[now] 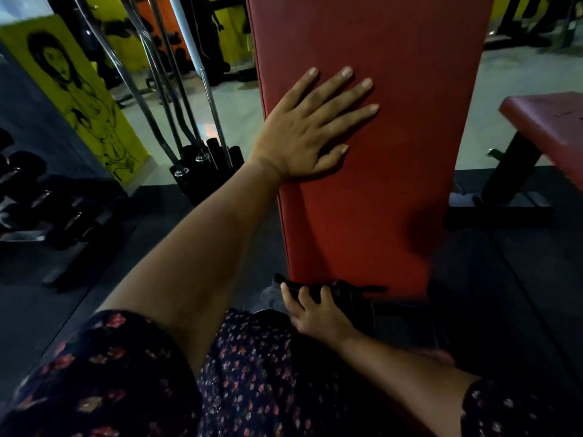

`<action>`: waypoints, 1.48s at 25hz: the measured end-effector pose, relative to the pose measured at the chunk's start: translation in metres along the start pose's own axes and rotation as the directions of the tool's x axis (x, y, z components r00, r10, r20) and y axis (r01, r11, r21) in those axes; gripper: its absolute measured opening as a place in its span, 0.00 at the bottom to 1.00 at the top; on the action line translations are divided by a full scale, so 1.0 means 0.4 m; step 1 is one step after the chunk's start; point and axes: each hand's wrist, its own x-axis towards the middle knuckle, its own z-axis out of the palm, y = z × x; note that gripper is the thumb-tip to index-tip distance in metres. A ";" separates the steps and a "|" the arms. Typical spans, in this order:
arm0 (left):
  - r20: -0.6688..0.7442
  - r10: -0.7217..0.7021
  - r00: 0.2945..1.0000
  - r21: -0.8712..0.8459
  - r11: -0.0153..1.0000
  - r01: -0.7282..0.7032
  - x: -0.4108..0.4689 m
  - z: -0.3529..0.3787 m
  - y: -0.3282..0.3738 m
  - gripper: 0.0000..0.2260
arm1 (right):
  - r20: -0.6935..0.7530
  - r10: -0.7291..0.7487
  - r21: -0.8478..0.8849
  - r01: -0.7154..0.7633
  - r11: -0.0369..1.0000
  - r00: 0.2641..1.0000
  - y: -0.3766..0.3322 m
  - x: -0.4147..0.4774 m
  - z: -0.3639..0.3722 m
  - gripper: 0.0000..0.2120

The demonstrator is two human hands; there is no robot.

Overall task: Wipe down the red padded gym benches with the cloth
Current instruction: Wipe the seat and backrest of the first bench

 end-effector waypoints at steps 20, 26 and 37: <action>-0.011 0.005 1.000 0.035 0.999 -0.005 -0.007 0.004 -0.005 0.25 | -0.293 -0.040 -0.129 0.002 0.992 0.955 0.032 -0.121 0.064 0.07; -0.011 0.001 1.000 0.040 0.999 0.000 -0.012 0.005 -0.005 0.25 | -0.349 -0.036 -0.126 -0.009 0.992 0.937 0.126 -0.244 0.081 0.07; -0.057 -0.085 0.995 -0.106 0.991 0.079 -0.031 0.020 0.154 0.22 | -0.328 0.018 -0.108 -0.056 0.993 0.944 0.185 -0.342 0.078 0.07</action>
